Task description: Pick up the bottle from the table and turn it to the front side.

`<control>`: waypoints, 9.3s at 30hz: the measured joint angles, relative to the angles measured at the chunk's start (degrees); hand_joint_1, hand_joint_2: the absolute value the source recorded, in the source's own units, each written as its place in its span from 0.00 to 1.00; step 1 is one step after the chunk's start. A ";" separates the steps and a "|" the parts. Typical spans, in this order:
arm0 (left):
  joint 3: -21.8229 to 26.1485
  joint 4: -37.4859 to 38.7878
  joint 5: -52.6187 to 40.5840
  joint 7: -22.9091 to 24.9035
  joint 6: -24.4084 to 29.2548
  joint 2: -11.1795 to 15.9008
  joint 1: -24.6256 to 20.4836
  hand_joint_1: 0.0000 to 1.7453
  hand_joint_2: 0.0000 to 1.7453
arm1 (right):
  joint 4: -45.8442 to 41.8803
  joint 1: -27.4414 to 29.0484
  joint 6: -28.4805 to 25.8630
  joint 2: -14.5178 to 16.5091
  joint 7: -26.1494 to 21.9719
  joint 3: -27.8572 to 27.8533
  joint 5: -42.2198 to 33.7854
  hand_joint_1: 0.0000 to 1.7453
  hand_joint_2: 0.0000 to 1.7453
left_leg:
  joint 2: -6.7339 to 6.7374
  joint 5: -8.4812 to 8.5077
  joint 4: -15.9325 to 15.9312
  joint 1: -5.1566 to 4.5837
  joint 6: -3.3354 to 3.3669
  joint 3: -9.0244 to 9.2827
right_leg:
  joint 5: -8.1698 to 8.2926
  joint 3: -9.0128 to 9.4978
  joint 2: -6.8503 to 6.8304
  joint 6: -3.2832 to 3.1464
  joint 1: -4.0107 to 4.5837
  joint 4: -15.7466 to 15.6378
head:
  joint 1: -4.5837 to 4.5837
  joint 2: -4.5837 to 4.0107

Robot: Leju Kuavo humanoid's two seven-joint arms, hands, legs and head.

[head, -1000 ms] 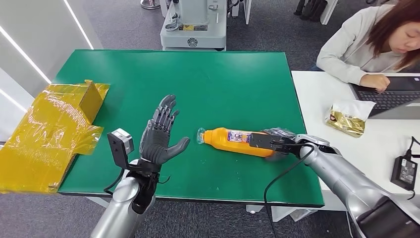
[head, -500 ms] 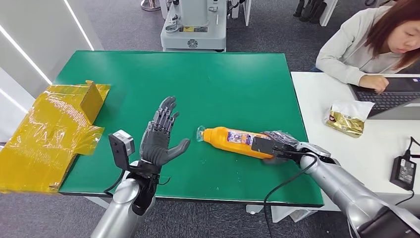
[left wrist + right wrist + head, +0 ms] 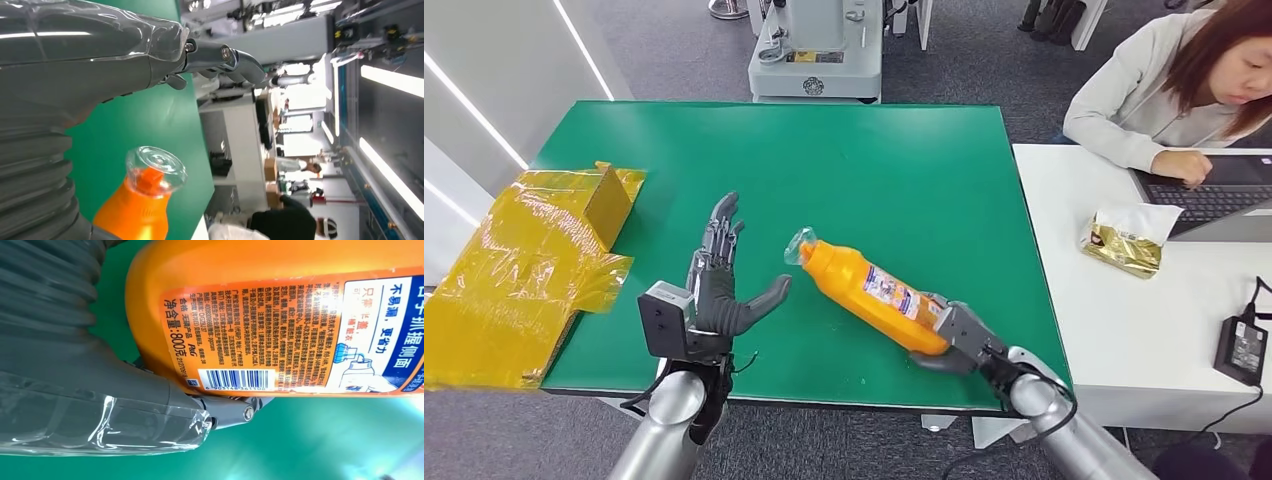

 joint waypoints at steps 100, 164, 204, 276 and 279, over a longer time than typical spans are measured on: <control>-1.56 8.80 17.76 14.61 -26.56 7.43 -14.15 0.00 1.00 | -24.52 18.59 -5.57 8.96 0.25 -21.26 5.71 1.00 1.00 | 0.07 0.00 0.04 -0.03 0.00 -0.16 | 0.00 -0.17 0.05 0.00 -0.03 0.00 | 0.00 0.00; -10.94 37.16 23.43 22.34 -29.30 -7.35 -36.87 1.00 1.00 | 2.83 -0.57 -3.74 16.26 -2.69 -16.06 4.62 0.94 1.00 | 0.06 0.05 0.11 -0.03 0.04 -0.19 | 0.06 -0.20 0.07 0.03 -0.03 0.03 | -0.01 0.00; -19.08 33.42 -80.47 24.64 20.48 11.20 -43.35 1.00 1.00 | -35.53 18.10 -6.68 10.40 -3.18 -20.04 9.49 0.00 1.00 | 0.18 0.06 0.09 -0.03 0.03 -0.15 | 0.09 -0.20 0.20 0.01 -0.03 0.07 | -0.01 0.00; 13.81 46.93 -70.54 21.55 24.12 14.11 -19.40 0.00 1.00 | -42.20 21.25 -5.73 5.60 -3.93 -14.13 8.56 0.00 1.00 | 0.38 -0.16 -0.03 0.00 -0.26 0.05 | -0.08 -0.18 0.45 -0.17 -0.02 0.04 | 0.01 0.00; 13.81 48.27 -70.26 21.59 24.38 14.10 -19.47 0.00 1.00 | -42.82 23.40 -5.80 5.36 -4.19 -14.66 9.00 0.00 1.00 | 0.38 -0.17 -0.05 0.00 -0.27 0.04 | -0.09 -0.18 0.44 -0.17 -0.02 0.04 | 0.02 0.00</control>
